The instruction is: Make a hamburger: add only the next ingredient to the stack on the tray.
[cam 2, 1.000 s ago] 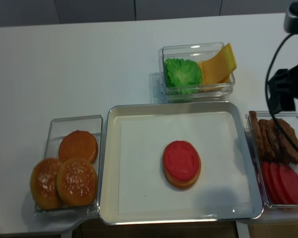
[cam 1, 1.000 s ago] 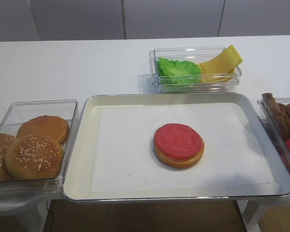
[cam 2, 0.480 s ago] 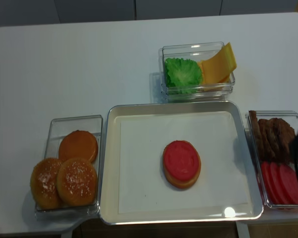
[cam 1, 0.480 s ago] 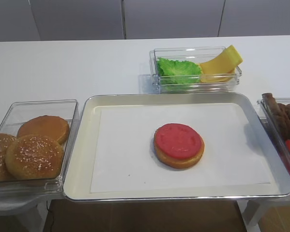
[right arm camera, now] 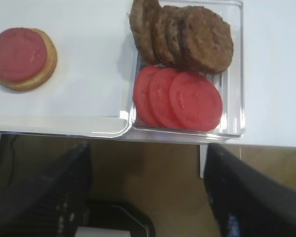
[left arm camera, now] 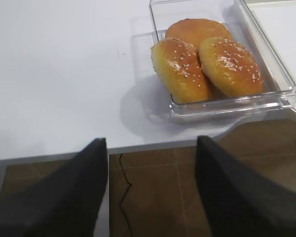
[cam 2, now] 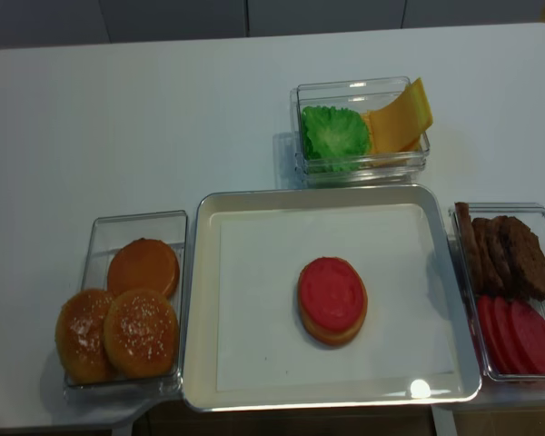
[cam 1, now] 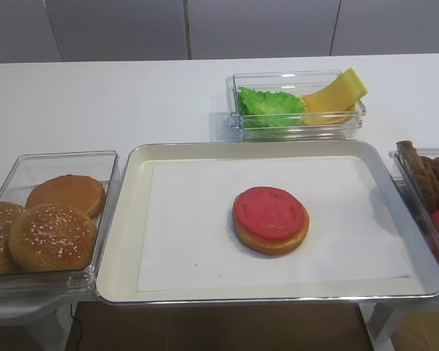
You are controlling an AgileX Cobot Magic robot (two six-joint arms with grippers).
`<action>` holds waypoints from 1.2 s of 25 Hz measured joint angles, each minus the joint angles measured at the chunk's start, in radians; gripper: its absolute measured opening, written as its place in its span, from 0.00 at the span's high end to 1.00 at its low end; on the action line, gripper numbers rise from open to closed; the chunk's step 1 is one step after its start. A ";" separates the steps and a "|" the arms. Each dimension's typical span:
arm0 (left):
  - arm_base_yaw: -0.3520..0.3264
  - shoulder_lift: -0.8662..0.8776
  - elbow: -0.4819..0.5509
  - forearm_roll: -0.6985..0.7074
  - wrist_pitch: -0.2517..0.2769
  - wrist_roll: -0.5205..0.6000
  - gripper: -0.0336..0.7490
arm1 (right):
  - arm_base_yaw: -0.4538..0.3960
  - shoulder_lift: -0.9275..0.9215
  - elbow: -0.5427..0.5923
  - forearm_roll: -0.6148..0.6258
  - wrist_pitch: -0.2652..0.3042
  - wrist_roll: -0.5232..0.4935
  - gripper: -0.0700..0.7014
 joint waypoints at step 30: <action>0.000 0.000 0.000 -0.002 0.000 0.000 0.42 | 0.000 -0.535 0.288 0.000 -0.066 -0.043 0.27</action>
